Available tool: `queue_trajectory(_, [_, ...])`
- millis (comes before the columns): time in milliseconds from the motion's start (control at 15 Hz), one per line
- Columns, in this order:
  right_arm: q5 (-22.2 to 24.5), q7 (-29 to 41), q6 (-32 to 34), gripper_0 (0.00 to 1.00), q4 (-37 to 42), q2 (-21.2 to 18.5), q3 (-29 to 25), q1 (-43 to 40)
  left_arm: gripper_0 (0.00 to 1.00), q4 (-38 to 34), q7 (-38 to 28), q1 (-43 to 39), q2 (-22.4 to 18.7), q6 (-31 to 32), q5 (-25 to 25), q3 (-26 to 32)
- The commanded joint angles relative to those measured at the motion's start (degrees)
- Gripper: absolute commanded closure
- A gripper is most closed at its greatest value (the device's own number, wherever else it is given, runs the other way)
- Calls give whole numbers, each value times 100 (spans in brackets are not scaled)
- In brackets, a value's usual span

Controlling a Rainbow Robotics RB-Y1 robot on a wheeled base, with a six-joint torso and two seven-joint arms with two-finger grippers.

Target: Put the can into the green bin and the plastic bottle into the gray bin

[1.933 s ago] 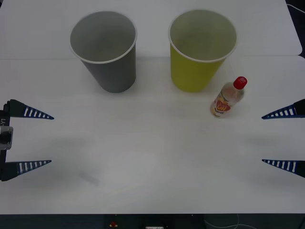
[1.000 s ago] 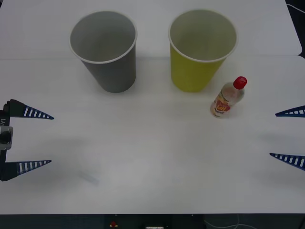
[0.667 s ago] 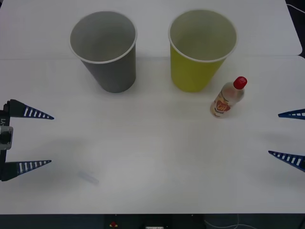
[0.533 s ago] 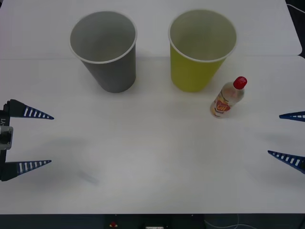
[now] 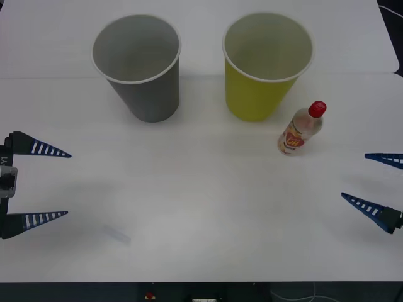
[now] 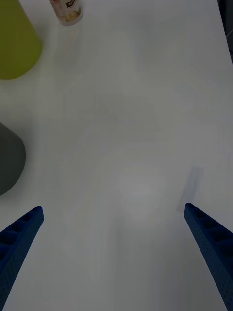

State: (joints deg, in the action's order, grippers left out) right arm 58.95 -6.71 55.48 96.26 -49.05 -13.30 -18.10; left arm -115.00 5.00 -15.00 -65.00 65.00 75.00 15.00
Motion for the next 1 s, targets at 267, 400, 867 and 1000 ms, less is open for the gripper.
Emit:
queue_trajectory(267, [-428,-270,-152,0,-661,643,434,448,0,0,0,0,0,0,0,0])
queue_trajectory(400, [-428,-357,-134,0,-960,871,495,729,0,0,0,0,0,0,0,0])
queue_trajectory(867, [-367,-621,103,0,-2384,1513,645,1977,0,0,0,0,0,0,0,0])
queue_trajectory(1000, [-367,-709,77,0,-2639,1618,706,2206,0,0,0,0,0,0,0,0])
